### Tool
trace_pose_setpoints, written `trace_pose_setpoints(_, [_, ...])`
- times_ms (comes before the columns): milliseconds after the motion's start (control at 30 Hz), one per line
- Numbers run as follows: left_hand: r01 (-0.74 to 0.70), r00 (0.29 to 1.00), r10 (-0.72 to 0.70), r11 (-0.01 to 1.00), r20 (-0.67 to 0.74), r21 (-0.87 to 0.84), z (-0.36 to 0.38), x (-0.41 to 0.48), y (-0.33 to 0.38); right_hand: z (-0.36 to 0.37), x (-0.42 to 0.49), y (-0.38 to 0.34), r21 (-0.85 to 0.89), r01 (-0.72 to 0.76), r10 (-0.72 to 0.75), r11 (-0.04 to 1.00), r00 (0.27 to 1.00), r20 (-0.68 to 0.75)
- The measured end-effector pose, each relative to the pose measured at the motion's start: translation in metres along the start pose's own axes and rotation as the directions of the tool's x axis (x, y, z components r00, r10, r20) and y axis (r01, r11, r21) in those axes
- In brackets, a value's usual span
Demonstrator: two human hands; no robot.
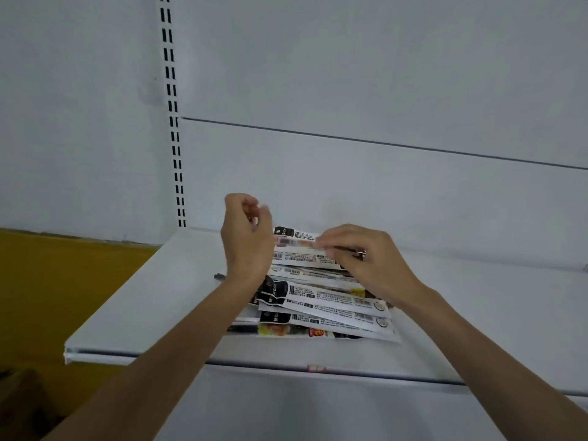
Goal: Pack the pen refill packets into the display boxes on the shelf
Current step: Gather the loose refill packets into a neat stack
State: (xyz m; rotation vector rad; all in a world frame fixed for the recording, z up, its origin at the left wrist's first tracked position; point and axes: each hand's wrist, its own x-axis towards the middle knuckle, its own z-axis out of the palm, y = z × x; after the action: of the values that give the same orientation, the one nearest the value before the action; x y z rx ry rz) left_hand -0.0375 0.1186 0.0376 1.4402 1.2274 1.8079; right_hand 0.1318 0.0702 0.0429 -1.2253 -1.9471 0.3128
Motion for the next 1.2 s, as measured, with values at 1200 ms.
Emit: trace_pose_setpoints(1200, [0.227,0.951,-0.233,0.973,0.205,0.051,0.001,0.016,0.013,-0.010,0.013,0.015,0.019,0.085,-0.087,0.996,0.991,0.105])
